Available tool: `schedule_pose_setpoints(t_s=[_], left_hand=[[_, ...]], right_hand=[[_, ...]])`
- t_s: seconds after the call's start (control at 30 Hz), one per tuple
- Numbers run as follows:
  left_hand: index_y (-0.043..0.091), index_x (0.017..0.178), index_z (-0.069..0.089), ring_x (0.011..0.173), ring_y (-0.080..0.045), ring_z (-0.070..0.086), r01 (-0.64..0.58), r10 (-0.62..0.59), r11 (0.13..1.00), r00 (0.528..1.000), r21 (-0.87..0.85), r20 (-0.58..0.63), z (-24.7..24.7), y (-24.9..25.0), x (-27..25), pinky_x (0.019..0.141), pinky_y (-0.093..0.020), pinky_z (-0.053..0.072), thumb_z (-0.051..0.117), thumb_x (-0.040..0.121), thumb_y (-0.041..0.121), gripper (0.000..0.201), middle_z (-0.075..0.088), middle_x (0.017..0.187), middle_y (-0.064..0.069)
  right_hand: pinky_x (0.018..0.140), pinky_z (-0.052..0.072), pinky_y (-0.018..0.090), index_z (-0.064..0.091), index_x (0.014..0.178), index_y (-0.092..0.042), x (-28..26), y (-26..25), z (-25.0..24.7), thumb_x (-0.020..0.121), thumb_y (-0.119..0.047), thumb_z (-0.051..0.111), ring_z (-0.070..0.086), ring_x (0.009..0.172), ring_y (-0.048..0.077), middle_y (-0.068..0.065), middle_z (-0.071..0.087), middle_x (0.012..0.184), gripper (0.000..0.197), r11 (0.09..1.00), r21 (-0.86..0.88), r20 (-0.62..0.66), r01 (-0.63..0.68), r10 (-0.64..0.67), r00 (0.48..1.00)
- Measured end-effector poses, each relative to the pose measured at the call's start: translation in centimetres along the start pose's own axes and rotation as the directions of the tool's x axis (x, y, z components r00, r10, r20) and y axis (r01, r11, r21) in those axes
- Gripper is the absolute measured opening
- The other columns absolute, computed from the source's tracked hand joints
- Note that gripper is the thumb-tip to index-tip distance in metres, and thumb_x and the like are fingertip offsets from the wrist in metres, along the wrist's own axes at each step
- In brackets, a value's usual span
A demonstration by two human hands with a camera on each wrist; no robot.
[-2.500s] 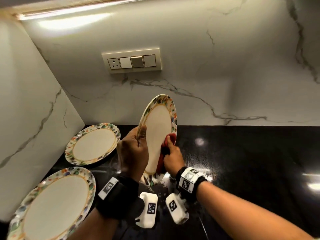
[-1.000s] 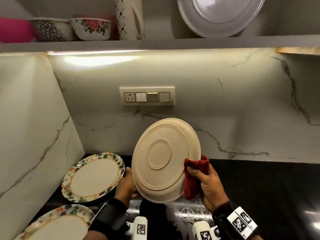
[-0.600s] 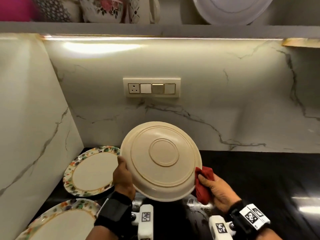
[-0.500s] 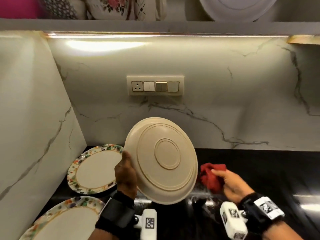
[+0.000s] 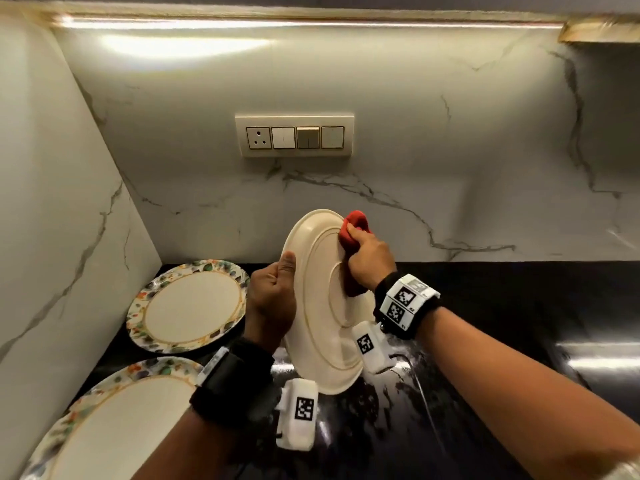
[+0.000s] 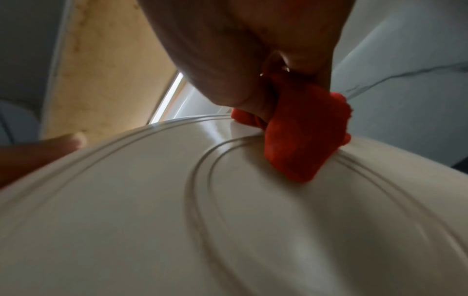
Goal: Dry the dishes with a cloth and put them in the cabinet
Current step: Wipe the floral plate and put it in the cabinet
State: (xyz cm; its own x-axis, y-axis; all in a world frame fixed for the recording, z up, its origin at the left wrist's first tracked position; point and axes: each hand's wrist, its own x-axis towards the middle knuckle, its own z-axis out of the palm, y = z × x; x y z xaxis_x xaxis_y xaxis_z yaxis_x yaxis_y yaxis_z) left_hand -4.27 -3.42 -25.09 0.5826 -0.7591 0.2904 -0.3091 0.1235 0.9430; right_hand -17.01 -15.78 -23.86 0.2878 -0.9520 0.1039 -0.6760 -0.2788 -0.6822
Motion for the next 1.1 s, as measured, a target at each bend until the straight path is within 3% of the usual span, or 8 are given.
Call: schedule_pose_setpoints(t_s=[0.2, 0.33, 0.47, 0.57, 0.7, 0.87, 1.0, 1.1], left_hand=[[-0.011, 0.07, 0.062, 0.054, -0.021, 0.051, 0.065, -0.065, 0.996, 0.998, 0.067, -0.009, 0.2, 0.9, -0.9, 0.048, -0.035, 0.041, 0.044, 0.1, 0.031, 0.054, 0.06, 0.062, -0.021], [-0.003, 0.071, 0.066, 0.06, -0.024, 0.055, 0.11, -0.105, 0.992, 0.992, 0.069, -0.066, 0.2, 1.5, -0.3, 0.055, -0.037, 0.045, 0.041, 0.101, 0.037, 0.056, 0.066, 0.067, -0.014], [0.013, 0.069, 0.065, 0.067, -0.018, 0.06, 0.175, -0.178, 0.984, 0.978, -0.035, -0.111, 0.0, 2.4, 0.2, 0.06, -0.024, 0.049, 0.037, 0.102, 0.035, 0.049, 0.064, 0.071, -0.003], [0.012, 0.067, 0.059, 0.061, -0.013, 0.054, 0.222, -0.229, 0.973, 0.958, -0.058, -0.173, -0.5, 2.7, 0.1, 0.05, -0.012, 0.044, 0.035, 0.103, 0.035, 0.049, 0.057, 0.065, 0.002], [-0.013, 0.091, 0.057, 0.056, -0.019, 0.05, 0.312, -0.337, 0.931, 0.934, -0.187, -0.121, -1.3, 2.0, -0.4, 0.051, -0.024, 0.042, 0.042, 0.099, 0.042, 0.057, 0.053, 0.067, -0.008], [0.014, 0.069, 0.054, 0.062, -0.012, 0.049, 0.302, -0.333, 0.938, 0.921, -0.172, -0.201, -1.5, 2.1, -1.0, 0.051, -0.018, 0.044, 0.041, 0.1, 0.04, 0.042, 0.054, 0.07, 0.002], [0.022, 0.075, 0.059, 0.082, -0.022, 0.059, 0.32, -0.362, 0.926, 0.904, -0.202, -0.227, -2.5, 1.0, -1.3, 0.079, -0.034, 0.049, 0.042, 0.098, 0.046, 0.038, 0.063, 0.084, 0.0], [0.015, 0.082, 0.061, 0.088, -0.027, 0.058, 0.335, -0.364, 0.93, 0.893, -0.148, -0.265, -3.3, 0.3, -1.6, 0.085, -0.04, 0.049, 0.039, 0.098, 0.048, 0.043, 0.065, 0.096, -0.011]], right_hand=[[0.117, 0.02, 0.031, 0.042, 0.144, -0.029, -2.7, -2.2, 1.2, 0.088, -0.001, 0.045, 0.028, 0.143, 0.021, 0.0, 0.033, 0.155, 0.063, 0.972, 0.018, 0.01, 0.236, -0.236, 0.972], [0.118, 0.024, 0.031, 0.045, 0.142, -0.033, -4.8, -2.6, 1.5, 0.083, -0.001, 0.049, 0.034, 0.14, 0.022, 0.001, 0.034, 0.154, 0.068, 0.905, 0.045, 0.023, 0.423, -0.424, 0.905], [0.1, 0.045, 0.04, 0.052, 0.137, -0.031, -7.6, -1.7, 2.7, 0.081, -0.003, 0.055, 0.057, 0.11, 0.031, 0.002, 0.04, 0.151, 0.062, 0.782, 0.014, -0.013, 0.623, -0.623, 0.782], [0.091, 0.048, 0.034, 0.054, 0.135, -0.031, -9.5, 0.1, 3.4, 0.084, -0.002, 0.062, 0.057, 0.1, 0.026, 0.001, 0.038, 0.152, 0.059, 0.682, -0.036, 0.007, 0.73, -0.731, 0.683], [0.101, 0.045, 0.035, 0.063, 0.125, -0.029, -11.3, 4.1, 3.5, 0.084, 0.001, 0.058, 0.048, 0.123, 0.025, -0.001, 0.036, 0.153, 0.051, 0.542, -0.004, 0.127, 0.84, -0.833, 0.538], [0.109, 0.039, 0.042, 0.066, 0.107, -0.022, -12.1, 10.1, 2.6, 0.083, 0.0, 0.059, 0.03, 0.142, 0.029, 0.004, 0.036, 0.153, 0.033, 0.423, 0.007, 0.231, 0.906, -0.883, 0.41], [0.108, 0.039, 0.043, 0.066, 0.109, -0.022, -11.6, 15.4, 2.2, 0.082, -0.003, 0.068, 0.029, 0.142, 0.029, 0.003, 0.033, 0.154, 0.033, 0.432, -0.05, 0.235, 0.901, -0.871, 0.431], [0.1, 0.047, 0.038, 0.061, 0.118, -0.022, -10.0, 18.0, 1.3, 0.076, 0.005, 0.065, 0.038, 0.136, 0.023, 0.0, 0.031, 0.152, 0.05, 0.559, -0.063, 0.184, 0.827, -0.807, 0.561]])
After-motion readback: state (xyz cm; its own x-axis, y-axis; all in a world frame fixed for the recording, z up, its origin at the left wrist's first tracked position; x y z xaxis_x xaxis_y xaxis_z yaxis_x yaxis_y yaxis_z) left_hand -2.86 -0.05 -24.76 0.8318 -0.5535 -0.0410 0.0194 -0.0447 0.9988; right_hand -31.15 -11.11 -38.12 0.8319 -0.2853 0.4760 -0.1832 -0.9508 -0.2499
